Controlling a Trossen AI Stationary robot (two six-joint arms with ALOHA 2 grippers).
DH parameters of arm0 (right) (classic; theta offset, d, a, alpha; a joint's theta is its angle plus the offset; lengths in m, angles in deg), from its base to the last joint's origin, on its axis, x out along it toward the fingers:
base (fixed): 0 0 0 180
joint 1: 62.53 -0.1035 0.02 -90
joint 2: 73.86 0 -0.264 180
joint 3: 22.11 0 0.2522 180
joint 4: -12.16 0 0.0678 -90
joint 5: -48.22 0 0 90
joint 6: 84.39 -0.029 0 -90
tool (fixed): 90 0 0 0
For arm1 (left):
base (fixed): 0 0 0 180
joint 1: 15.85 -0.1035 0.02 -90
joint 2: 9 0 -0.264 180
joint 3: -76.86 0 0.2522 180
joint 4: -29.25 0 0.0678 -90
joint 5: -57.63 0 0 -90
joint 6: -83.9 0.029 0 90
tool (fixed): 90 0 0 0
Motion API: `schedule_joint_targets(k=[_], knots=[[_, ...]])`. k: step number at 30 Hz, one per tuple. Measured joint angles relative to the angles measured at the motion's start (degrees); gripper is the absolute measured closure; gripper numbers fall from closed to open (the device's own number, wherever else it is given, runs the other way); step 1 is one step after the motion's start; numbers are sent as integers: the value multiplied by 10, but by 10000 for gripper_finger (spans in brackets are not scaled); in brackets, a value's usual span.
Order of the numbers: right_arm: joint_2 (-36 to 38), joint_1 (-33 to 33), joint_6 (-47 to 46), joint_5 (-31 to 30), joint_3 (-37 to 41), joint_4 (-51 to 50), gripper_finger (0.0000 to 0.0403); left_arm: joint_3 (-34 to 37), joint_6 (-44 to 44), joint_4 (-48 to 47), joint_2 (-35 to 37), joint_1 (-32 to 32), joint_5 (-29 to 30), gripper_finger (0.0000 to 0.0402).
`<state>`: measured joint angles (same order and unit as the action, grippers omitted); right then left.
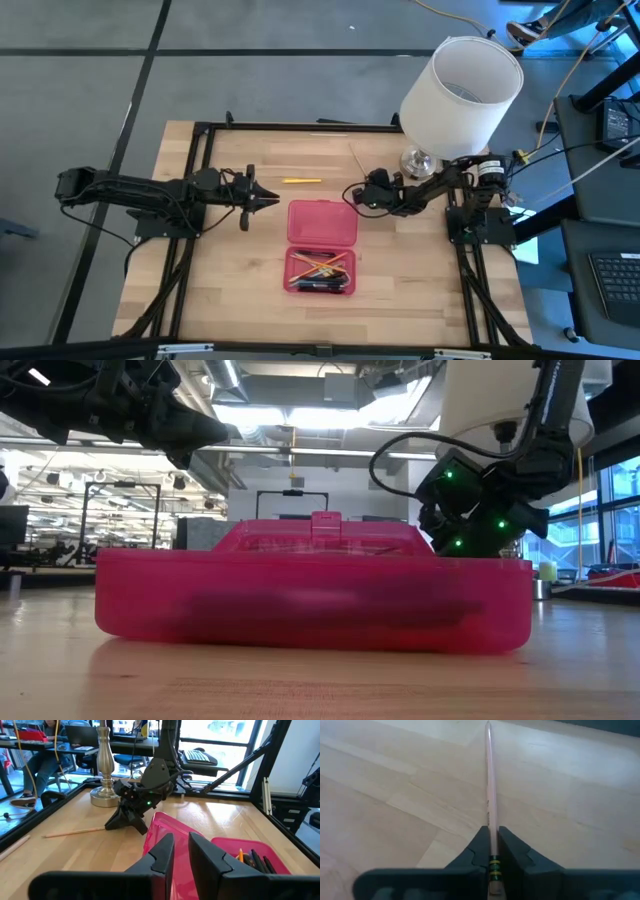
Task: Pick & place school supplies into a supply box
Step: Put the brown pencil into the red supply box
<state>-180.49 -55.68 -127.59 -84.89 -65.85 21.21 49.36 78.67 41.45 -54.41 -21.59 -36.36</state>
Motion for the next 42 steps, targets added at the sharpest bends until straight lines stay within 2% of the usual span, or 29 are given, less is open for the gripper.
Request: schedule_joint_targets(k=[11, 24, 29, 37, 42], knots=[[85, -3, 26, 49, 5, -75, 376, 0, 0, 0, 0, 0, 0, 348], [219, -26, 92, 28, 3, -128, 399, 0, 0, 0, 0, 0, -2, 348], [268, -39, 105, 25, 2, -154, 395, 0, 0, 0, 0, 0, -2, 348], [275, -41, 109, 29, 2, -260, 390, 0, 0, 0, 0, 0, -2, 351], [276, -41, 91, 28, 2, -266, 350, 0, 0, 0, 0, 0, -1, 348]])
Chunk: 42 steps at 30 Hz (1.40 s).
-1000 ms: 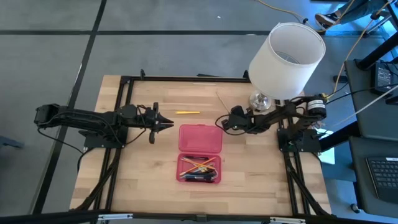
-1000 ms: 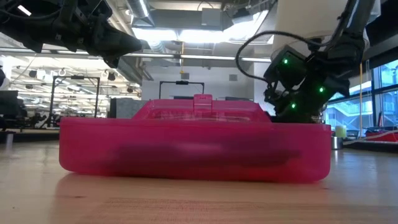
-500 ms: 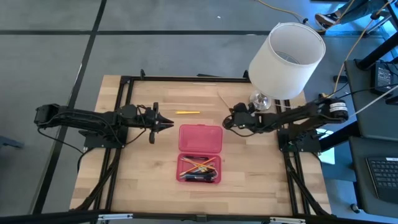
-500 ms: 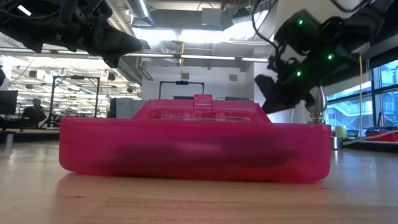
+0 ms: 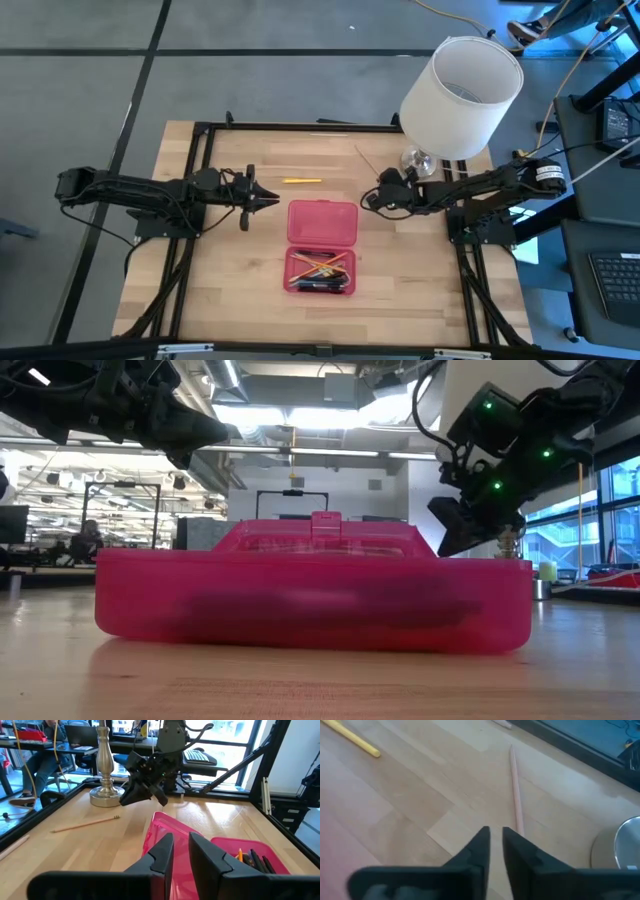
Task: Pick & place school supplies into a supply box
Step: Put the brown pencil into the red supply box
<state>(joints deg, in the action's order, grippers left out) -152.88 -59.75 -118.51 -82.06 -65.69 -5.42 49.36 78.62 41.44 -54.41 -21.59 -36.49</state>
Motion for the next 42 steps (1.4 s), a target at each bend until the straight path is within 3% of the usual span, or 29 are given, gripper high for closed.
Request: schedule_joint_targets(k=[6, 12, 19, 30, 42], knots=[[0, 14, 11, 28, 0, -2, 269, 0, 0, 0, 0, 0, 0, 350], [0, 17, -57, 64, -1, 14, 232, 0, 0, 0, 0, 0, 0, 351], [0, 54, -48, 84, 20, 10, 231, 0, -1, 0, 0, 0, 1, 348], [0, 135, -19, 134, 86, 137, 232, 0, 0, 0, 0, 0, 0, 350], [0, 144, 13, 134, 146, 241, 232, 0, 0, 0, 0, 0, 1, 352]])
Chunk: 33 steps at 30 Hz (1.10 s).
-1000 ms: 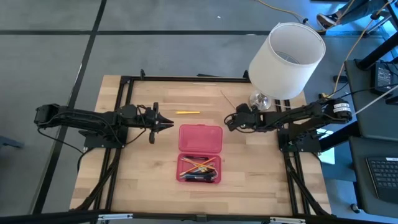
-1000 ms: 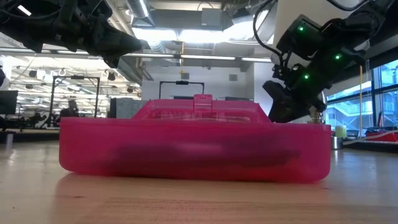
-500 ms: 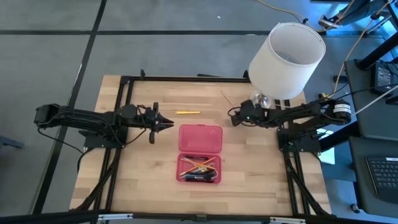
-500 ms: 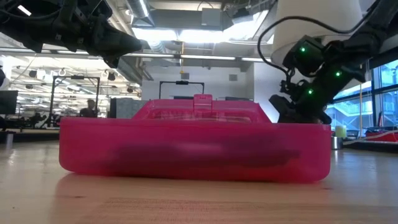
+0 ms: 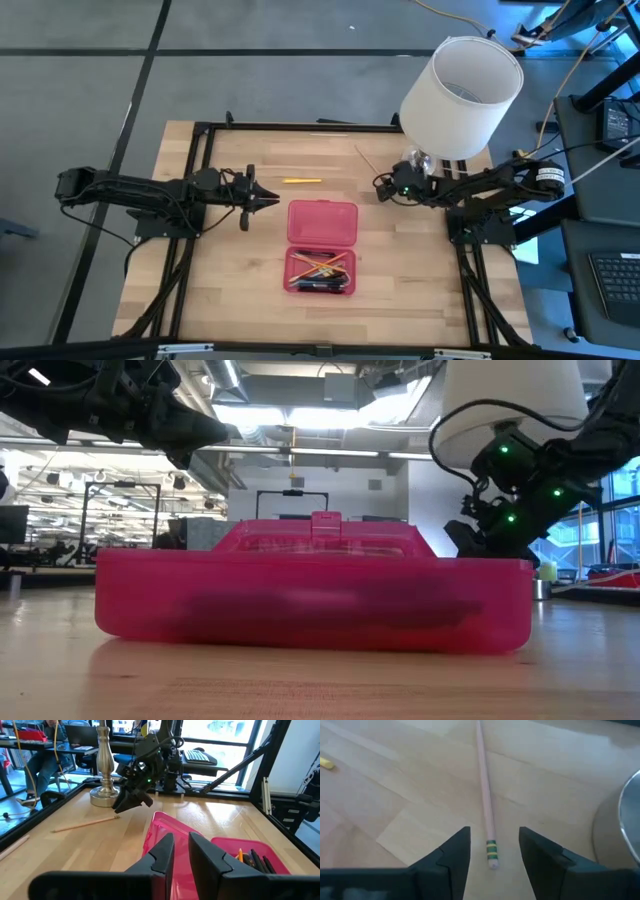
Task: Pick & place school supplies into a supply box
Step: Put the brown pencil into the red supply box
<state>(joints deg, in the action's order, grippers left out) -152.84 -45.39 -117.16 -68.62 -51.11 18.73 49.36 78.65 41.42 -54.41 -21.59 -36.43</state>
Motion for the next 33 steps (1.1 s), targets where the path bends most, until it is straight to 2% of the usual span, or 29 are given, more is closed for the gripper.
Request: schedule_joint_targets(k=[5, 17, 23, 33], knots=[[0, 0, 1, 0, 33, 68, 232, 0, 0, 0, 0, 0, 0, 350], [-12, -2, 47, 1, 55, 128, 231, 0, 0, 0, 0, 0, 1, 352], [-63, -2, 48, -5, 55, 143, 231, 0, 0, 0, 0, 0, 1, 349], [-181, -3, 80, -28, 54, 271, 231, 0, 1, 0, 0, 0, 1, 352]])
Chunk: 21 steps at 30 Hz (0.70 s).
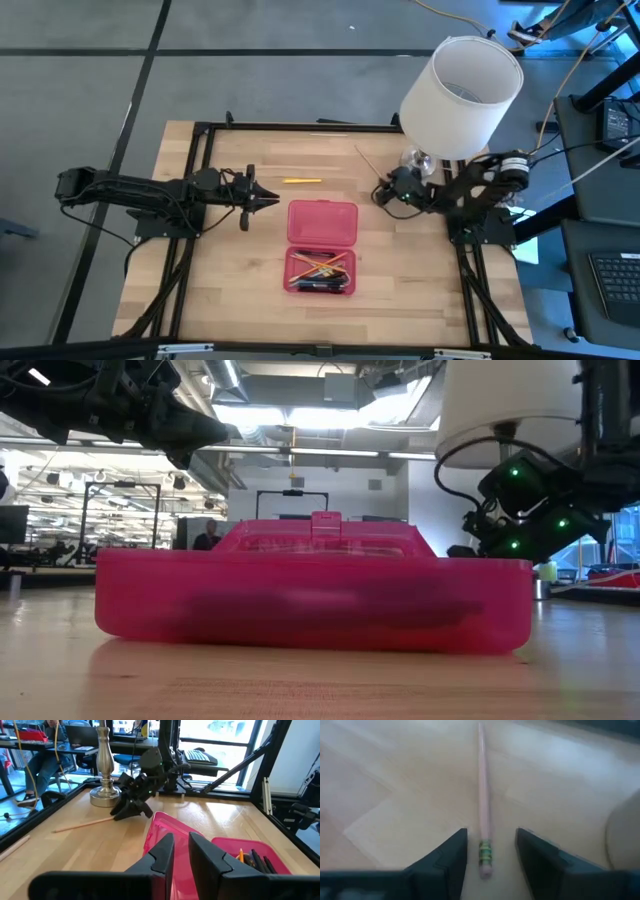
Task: Pick & place school supplies into a supply box
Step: Put the brown pencil into the red supply box
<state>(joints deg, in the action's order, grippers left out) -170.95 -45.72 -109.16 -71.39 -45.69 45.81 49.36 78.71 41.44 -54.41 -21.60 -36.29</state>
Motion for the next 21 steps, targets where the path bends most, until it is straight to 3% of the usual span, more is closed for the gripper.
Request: schedule_joint_targets(k=[11, 21], knots=[[-97, -17, 0, -47, -2, 109, 240, 0, 4, 0, 0, 0, 0, 348], [-110, -24, 26, -58, -2, 119, 312, 0, 2, 0, 0, 0, 0, 351]])
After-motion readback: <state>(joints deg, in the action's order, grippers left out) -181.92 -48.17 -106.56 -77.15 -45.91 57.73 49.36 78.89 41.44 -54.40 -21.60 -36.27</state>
